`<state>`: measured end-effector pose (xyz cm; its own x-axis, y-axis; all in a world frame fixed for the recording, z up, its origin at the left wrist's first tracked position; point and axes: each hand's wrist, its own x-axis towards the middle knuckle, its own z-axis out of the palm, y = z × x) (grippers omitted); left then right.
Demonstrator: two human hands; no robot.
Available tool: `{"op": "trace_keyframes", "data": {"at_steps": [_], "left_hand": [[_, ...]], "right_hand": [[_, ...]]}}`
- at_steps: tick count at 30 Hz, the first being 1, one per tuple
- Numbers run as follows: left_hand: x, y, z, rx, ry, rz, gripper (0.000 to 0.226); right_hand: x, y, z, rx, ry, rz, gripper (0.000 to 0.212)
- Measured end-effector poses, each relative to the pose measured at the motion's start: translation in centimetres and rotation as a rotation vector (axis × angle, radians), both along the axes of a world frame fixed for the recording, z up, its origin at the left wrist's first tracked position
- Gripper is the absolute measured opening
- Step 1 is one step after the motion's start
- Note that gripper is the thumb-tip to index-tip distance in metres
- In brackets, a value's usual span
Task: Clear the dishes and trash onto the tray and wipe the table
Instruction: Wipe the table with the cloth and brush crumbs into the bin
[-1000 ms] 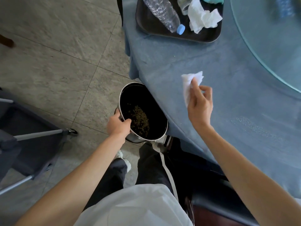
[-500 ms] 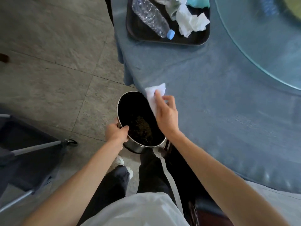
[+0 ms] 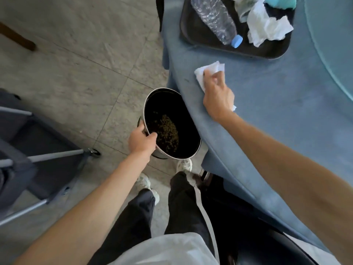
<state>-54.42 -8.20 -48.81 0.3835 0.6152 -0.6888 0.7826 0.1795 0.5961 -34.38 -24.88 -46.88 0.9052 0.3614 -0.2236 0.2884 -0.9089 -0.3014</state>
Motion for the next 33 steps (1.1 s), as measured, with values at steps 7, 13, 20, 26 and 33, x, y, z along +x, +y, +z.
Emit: {"op": "trace_keyframes", "data": {"at_steps": [7,13,20,26,33], "left_hand": [[-1.2,1.7,0.1,0.011,-0.007,0.035,0.048],[-5.0,3.7,-1.8,-0.086,0.018,0.153,0.053],[-11.2,6.4,-6.2,-0.117,0.069,0.211,0.048],[-14.4,8.3,-12.3,-0.146,0.087,0.205,0.056],[-15.8,9.8,-24.9,-0.157,0.146,0.142,0.048]], "right_hand": [[-11.8,2.8,-1.4,0.155,0.143,0.49,0.069],[-14.1,4.3,-2.5,0.151,0.074,0.123,0.069],[-18.2,4.8,-6.3,0.059,0.168,0.11,0.072],[-21.7,6.9,-13.4,0.217,0.271,0.038,0.047],[-23.7,8.6,-26.5,0.193,0.237,-0.05,0.043]]}}
